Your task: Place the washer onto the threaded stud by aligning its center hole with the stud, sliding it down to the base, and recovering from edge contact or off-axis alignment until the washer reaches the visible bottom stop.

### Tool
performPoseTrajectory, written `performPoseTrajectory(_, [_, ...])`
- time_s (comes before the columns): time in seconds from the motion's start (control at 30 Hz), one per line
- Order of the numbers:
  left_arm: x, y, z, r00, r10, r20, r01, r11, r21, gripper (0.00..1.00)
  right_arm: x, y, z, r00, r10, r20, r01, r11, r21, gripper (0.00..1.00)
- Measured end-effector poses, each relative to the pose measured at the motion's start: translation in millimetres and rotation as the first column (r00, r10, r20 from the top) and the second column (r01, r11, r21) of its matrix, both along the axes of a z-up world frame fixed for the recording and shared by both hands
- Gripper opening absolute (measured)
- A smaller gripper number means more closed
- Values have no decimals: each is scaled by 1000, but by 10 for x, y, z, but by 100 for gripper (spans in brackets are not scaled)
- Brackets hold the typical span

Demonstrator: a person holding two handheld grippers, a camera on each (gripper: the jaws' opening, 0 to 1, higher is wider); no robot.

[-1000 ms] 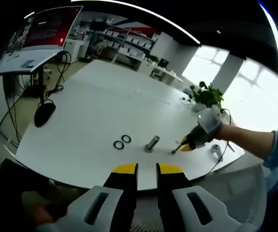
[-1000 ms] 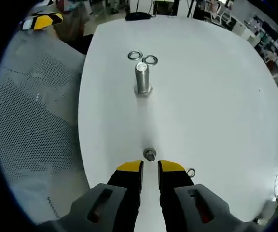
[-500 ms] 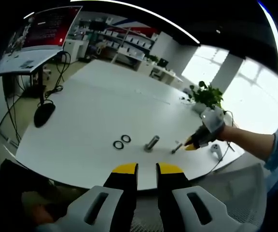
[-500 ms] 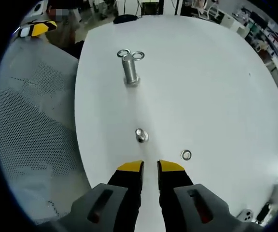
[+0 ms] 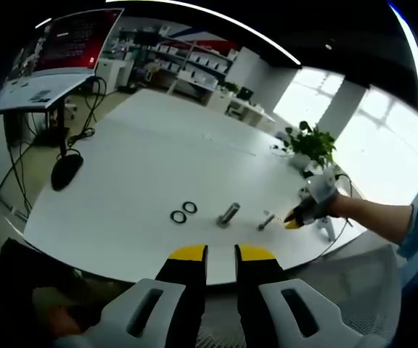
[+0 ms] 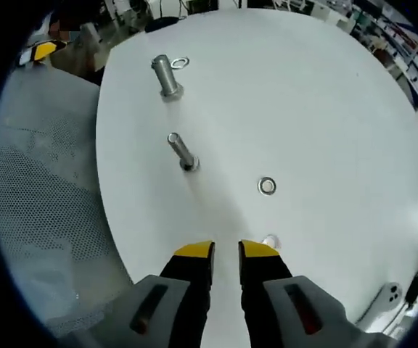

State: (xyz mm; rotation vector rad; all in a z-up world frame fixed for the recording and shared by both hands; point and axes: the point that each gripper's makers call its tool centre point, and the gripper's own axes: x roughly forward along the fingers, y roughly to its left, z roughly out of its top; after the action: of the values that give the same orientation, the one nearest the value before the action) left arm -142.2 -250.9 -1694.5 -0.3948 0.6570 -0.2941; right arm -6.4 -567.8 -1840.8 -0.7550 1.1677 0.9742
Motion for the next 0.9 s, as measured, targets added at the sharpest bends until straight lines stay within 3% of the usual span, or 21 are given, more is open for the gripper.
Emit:
performPoseTrajectory(0.17, [1,6,-3,1000,4,-2,-4,1000,0,12,138,-222,-52,995,-85,51,88,995,-56,24])
performPoseTrajectory(0.43, [-3,8,-10,1000,7,-7,-7,1000,3,12,240,-235,-128,984,-175,13,175,984,17,26])
performPoseTrajectory(0.73, [-1,8,-10,1000,8,-8,-8,1000,2,12,360,-212,-138,970,-241,32,239,969,57,23])
performPoseTrajectory(0.9, [0,5,-8,1000,7,-6,-7,1000,2,12,354,-189,-134,971,-237,36,236,971,45,22])
